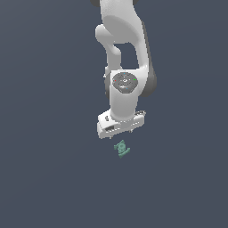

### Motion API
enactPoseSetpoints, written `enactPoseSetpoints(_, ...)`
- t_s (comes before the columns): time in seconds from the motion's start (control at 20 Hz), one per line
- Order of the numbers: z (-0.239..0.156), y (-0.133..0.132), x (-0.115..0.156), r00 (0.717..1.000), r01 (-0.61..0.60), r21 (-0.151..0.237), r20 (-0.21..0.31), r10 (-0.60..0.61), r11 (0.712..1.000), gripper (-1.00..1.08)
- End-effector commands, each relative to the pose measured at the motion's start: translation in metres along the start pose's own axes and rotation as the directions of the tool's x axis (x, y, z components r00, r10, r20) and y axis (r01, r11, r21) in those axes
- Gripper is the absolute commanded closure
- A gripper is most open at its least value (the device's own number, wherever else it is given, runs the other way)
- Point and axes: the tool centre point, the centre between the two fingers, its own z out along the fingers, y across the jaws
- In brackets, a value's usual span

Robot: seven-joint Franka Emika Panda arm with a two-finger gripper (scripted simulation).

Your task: Pick up the object and move it to a goal position.

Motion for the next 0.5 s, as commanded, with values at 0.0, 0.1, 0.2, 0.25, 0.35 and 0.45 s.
enactPoseSetpoints(0.0,0.011,0.001,0.009,0.997,0.071,-0.003,0.000,-0.071,0.997,-0.92)
enactPoseSetpoints(0.1,0.018,0.001,0.016,0.993,0.119,-0.004,0.000,-0.119,0.993,-0.92)
enactPoseSetpoints(0.2,0.025,0.002,0.021,0.987,0.161,-0.005,0.000,-0.161,0.987,-0.92)
enactPoseSetpoints(0.25,0.028,0.002,0.023,0.984,0.179,-0.006,0.000,-0.179,0.984,-0.92)
enactPoseSetpoints(0.35,0.033,0.002,0.027,0.978,0.210,-0.006,0.000,-0.210,0.978,-0.92)
enactPoseSetpoints(0.45,0.037,0.002,0.030,0.972,0.235,-0.006,0.000,-0.235,0.972,-0.92)
